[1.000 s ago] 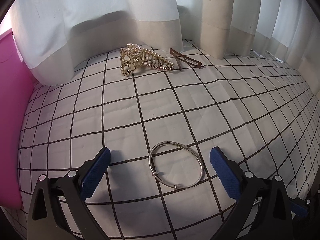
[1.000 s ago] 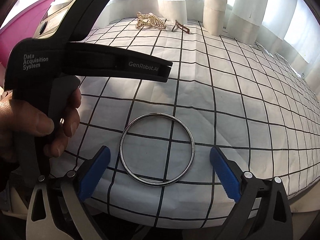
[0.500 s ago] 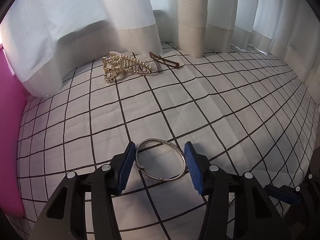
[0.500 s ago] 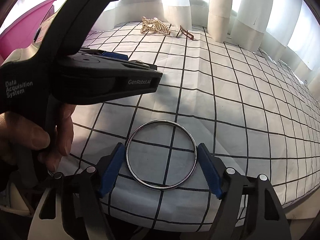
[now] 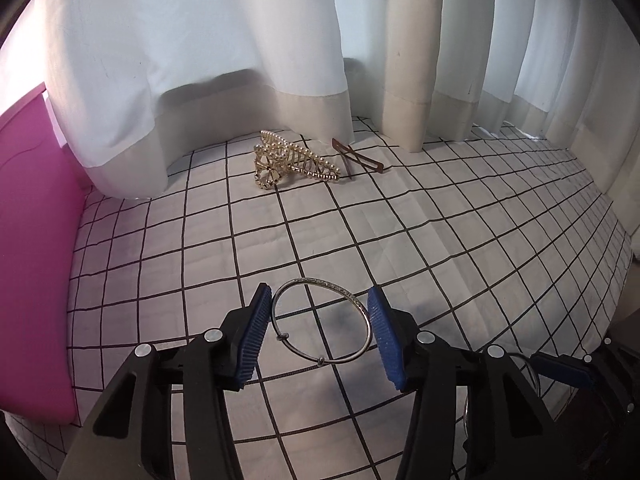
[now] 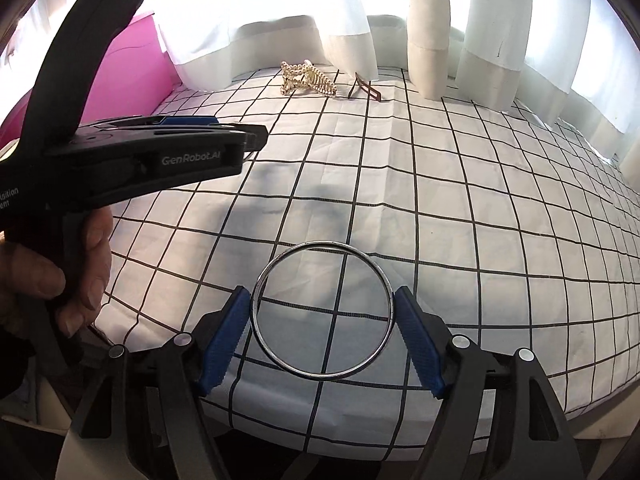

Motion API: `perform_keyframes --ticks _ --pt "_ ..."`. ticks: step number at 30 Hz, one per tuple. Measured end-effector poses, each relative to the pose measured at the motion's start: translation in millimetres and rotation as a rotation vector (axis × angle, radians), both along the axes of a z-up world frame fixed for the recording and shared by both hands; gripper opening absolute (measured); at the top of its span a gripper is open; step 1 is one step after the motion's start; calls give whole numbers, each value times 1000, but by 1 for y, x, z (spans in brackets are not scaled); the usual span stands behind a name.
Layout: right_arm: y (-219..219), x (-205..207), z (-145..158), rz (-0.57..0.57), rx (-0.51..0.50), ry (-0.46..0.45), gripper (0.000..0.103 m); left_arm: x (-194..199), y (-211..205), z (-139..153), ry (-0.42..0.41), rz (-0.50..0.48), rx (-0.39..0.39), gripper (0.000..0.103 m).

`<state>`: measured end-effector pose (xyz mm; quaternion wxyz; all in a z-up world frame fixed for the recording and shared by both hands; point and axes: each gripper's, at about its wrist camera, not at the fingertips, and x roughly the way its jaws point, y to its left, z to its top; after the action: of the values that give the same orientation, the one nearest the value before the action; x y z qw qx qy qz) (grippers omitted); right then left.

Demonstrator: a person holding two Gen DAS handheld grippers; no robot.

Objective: Organize jewelry
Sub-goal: 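Carry bangle and ring over the pink tub with both grippers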

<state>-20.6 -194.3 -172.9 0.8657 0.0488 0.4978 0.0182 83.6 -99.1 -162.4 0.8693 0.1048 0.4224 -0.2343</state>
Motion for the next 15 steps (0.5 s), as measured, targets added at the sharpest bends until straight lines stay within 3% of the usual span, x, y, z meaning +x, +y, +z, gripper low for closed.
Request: perform_keyframes --ticks 15 --pt "-4 14 80 46 -3 -140 71 -22 60 97 -137 160 -130 48"
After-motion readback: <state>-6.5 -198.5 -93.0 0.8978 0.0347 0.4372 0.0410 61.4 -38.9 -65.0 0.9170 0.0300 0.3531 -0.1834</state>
